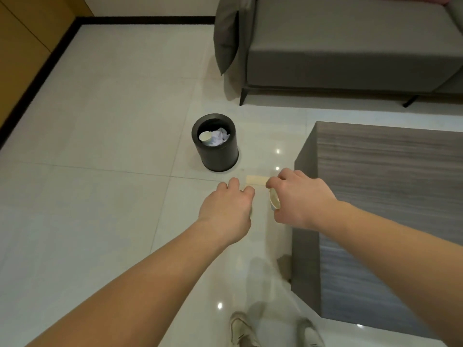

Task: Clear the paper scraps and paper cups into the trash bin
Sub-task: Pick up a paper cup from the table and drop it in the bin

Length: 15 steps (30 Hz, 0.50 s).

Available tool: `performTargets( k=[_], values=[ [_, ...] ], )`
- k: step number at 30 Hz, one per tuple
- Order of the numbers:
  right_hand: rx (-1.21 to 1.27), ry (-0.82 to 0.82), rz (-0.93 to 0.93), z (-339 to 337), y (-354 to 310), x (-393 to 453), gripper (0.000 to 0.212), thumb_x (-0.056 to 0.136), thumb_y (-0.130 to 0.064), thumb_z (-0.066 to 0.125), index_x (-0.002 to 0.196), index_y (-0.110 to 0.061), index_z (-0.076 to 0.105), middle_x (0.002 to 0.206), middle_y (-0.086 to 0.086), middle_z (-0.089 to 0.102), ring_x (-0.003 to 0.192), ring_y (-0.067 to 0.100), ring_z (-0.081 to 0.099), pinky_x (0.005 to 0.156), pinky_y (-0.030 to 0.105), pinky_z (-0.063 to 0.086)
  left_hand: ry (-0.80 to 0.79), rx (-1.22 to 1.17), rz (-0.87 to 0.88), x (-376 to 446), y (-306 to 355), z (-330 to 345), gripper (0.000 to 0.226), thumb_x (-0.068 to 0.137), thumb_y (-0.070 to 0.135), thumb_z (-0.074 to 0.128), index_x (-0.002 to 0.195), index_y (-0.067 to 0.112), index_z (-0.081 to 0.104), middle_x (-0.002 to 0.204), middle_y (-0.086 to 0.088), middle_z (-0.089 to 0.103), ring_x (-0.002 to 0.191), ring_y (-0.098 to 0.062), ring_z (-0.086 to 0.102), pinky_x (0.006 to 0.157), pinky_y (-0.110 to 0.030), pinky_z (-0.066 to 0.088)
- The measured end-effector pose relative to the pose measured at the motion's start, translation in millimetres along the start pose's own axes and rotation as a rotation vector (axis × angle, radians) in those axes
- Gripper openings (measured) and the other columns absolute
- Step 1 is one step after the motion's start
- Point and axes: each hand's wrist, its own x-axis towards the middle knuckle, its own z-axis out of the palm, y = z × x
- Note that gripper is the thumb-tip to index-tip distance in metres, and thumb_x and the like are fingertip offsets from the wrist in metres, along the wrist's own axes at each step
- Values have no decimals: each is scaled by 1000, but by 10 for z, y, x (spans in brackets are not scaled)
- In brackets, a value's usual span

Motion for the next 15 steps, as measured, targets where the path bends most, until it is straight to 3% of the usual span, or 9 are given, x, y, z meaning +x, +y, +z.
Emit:
performTargets(
  k=[7, 15],
  values=[
    [3, -50, -34, 48, -436, 383, 59, 80, -33, 58, 136, -29, 40, 125, 1, 45, 115, 24, 46, 73, 36, 47, -7, -40, -53, 7, -567, 59, 34, 86, 14, 50, 120, 15, 45, 109, -9, 42, 95, -29, 44, 64, -35, 34],
    [6, -62, -83, -145, -512, 1200, 56, 82, -33, 60, 134, -26, 42, 123, 2, 47, 112, 23, 47, 71, 33, 42, -32, -60, -59, 692, -1041, -74, 36, 88, 17, 50, 123, 17, 44, 109, -9, 42, 95, -28, 44, 63, -36, 36]
  ],
)
